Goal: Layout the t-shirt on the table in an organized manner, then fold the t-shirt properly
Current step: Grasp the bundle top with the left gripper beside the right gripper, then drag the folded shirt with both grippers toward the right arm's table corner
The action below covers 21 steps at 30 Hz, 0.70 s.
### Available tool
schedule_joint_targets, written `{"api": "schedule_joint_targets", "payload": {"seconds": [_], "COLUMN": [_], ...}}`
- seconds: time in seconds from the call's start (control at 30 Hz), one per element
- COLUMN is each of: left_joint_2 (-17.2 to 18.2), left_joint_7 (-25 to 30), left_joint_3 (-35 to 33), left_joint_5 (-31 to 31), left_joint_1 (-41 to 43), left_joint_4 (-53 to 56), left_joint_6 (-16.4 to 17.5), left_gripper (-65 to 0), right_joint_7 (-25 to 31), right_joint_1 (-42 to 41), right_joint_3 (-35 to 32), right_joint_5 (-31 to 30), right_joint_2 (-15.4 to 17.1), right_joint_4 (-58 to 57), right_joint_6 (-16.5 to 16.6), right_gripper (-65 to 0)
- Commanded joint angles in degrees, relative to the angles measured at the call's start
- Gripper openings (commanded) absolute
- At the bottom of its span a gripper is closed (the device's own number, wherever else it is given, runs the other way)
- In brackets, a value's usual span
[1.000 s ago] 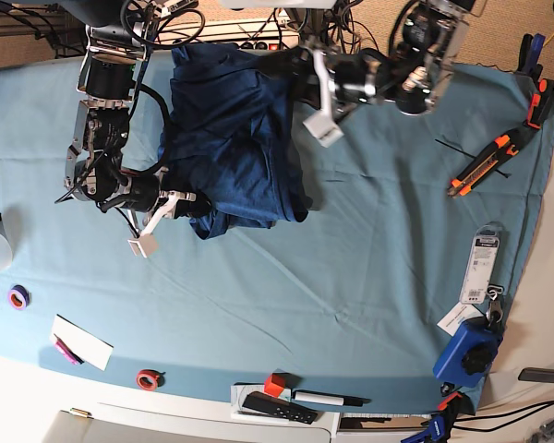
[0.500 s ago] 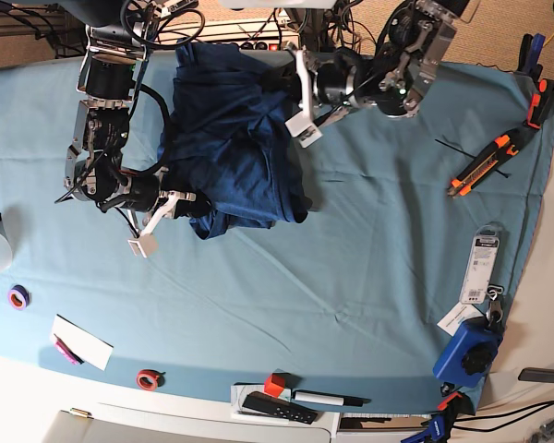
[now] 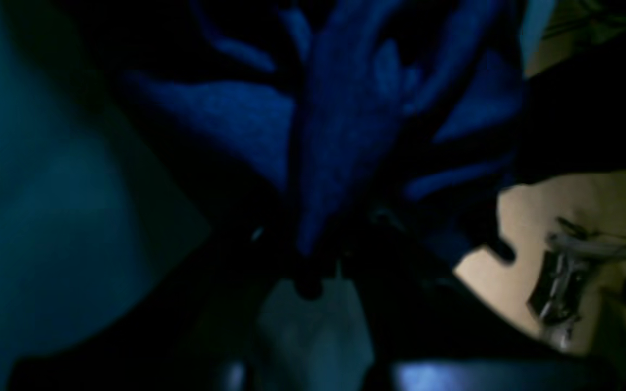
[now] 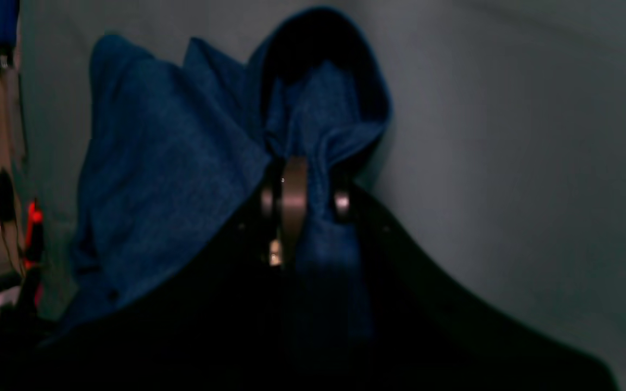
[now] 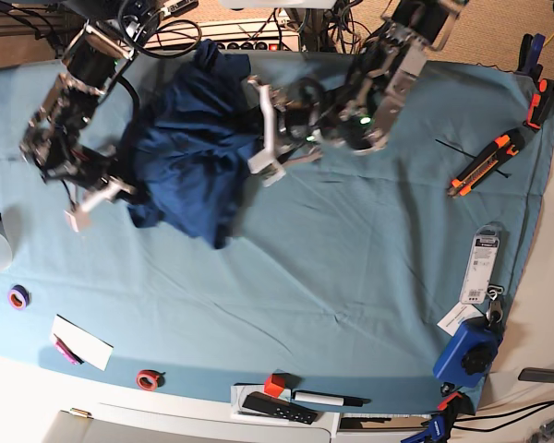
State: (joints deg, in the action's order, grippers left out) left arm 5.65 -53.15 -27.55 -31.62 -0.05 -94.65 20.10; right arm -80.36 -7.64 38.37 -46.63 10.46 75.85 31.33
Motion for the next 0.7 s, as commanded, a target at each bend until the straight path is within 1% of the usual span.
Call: {"api": "schedule_joint_targets", "payload": {"seconds": [0.0, 0.1, 0.23, 0.37, 0.47, 0.53, 0.67], "left_joint_2": [-1.2, -3.2, -6.7, -11.3, -14.7, -14.7, -14.7], "left_joint_7": [1.7, 2.3, 3.4, 4.3, 5.3, 8.6, 10.6], "left_joint_3": [-1.4, -5.7, -10.0, -12.3, -12.8, -14.2, -17.9], "left_joint_5": [-0.3, 2.3, 3.7, 4.3, 4.6, 2.9, 2.9], "left_joint_1": [-1.7, -4.9, -9.9, -15.2, -18.5, -20.7, -23.6], "left_joint_4": [0.0, 3.2, 9.1, 16.7, 22.6, 25.2, 27.6], "left_joint_6": [0.3, 0.3, 0.2, 0.3, 0.3, 0.6, -0.2], "left_gripper": [-65.0, -65.0, -65.0, -65.0, -65.0, -65.0, -65.0], "right_joint_7": [0.4, 0.4, 0.4, 0.4, 0.4, 0.4, 0.4], "right_joint_1": [0.1, 3.0, 7.1, 11.0, 13.7, 15.1, 16.7], "right_joint_3": [1.7, 7.0, 14.8, 23.1, 28.7, 32.3, 38.1], "right_joint_5": [-1.1, -3.4, -6.6, -10.9, -13.0, -13.9, -14.0], "right_joint_2": [1.4, 2.8, 4.7, 6.1, 6.9, 7.1, 7.7], "right_joint_4": [1.0, 1.0, 1.0, 1.0, 1.0, 1.0, 1.0], "right_joint_6": [0.2, 0.2, 0.2, 1.4, 1.5, 1.7, 2.9], "right_gripper": [-65.0, -65.0, -65.0, -65.0, -65.0, -65.0, -65.0]}}
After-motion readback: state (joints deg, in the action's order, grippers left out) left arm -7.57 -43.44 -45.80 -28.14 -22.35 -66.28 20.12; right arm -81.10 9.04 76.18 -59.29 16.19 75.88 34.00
